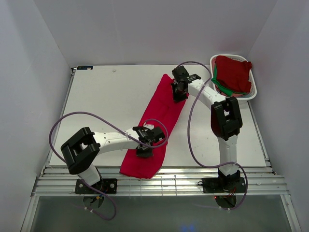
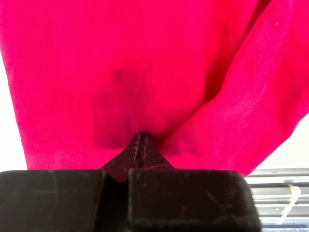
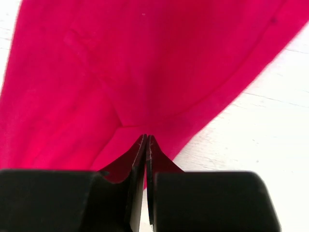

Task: Fold and stack the t-shirts
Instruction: Rotate the tshirt 90 degrees

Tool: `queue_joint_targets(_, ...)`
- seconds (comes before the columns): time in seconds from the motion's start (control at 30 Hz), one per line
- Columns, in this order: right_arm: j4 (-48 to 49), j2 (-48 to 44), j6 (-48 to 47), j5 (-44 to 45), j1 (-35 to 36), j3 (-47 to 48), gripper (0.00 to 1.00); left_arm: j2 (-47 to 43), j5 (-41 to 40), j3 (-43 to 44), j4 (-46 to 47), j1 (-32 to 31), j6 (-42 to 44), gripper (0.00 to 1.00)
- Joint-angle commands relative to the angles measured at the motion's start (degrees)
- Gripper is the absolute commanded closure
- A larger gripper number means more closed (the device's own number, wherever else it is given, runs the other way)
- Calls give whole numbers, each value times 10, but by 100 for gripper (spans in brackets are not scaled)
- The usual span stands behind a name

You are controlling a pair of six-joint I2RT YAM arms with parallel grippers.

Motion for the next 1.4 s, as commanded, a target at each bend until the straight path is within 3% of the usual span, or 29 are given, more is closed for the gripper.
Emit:
queue_joint_targets(0.0,-10,-11,-7,51,2,20,92,7,-6,2,18,-3,11,100)
queue_joint_targets(0.37,-6,69,-10,49,2,-4,92,81,19,-6,55,-4,30,100)
queue_joint_targets(0.67,-41,167,-10,65,2,118,92,153,61,38,88,-5,46,100)
queue_joint_targets(0.93,-56,226,-15,84,1,230,92,198,81,131,83,-6,59,100)
queue_joint_targets(1.37,29,264,25,-51,-21,275,92,249,48,206,44,-2,60,100)
